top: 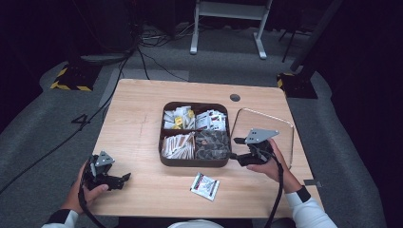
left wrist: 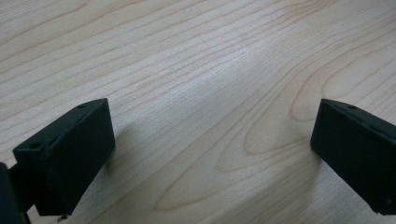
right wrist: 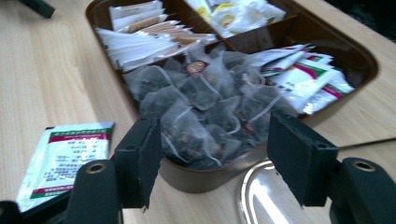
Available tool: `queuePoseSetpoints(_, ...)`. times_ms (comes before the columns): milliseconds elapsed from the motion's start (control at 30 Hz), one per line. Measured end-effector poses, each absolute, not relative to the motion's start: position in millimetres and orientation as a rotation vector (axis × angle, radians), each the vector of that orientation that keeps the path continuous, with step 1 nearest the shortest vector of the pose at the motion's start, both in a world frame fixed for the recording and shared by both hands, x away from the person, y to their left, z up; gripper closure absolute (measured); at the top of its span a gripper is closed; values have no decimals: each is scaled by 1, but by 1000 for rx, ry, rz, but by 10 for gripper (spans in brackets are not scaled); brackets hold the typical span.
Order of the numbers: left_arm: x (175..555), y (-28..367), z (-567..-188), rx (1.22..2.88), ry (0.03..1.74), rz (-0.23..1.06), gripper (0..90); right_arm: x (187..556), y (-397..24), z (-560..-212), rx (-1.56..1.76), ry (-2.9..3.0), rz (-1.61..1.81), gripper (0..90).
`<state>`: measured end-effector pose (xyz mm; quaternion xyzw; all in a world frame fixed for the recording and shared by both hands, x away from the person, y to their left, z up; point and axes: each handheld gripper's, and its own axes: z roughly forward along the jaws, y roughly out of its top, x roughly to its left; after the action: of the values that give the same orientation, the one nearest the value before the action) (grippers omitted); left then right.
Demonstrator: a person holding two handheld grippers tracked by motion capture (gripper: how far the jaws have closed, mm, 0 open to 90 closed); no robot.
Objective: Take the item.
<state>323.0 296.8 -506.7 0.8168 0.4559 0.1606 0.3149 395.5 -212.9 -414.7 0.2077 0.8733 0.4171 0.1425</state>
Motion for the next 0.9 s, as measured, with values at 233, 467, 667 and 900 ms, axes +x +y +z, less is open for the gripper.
queuePoseSetpoints(233,323,297,-507,2152,1201,423,0,406,-233,-413,671,2456,1167,346)
queuePoseSetpoints(467,323,297,-507,2152,1201,424,0,419,-255,-416,754,2393,1086,341)
queuePoseSetpoints(667,323,297,-507,2152,1202,424,0,432,-269,-422,819,2365,1038,321)
queuePoseSetpoints(900,323,297,-507,2151,1202,425,0,446,-286,-428,909,2345,1045,240)
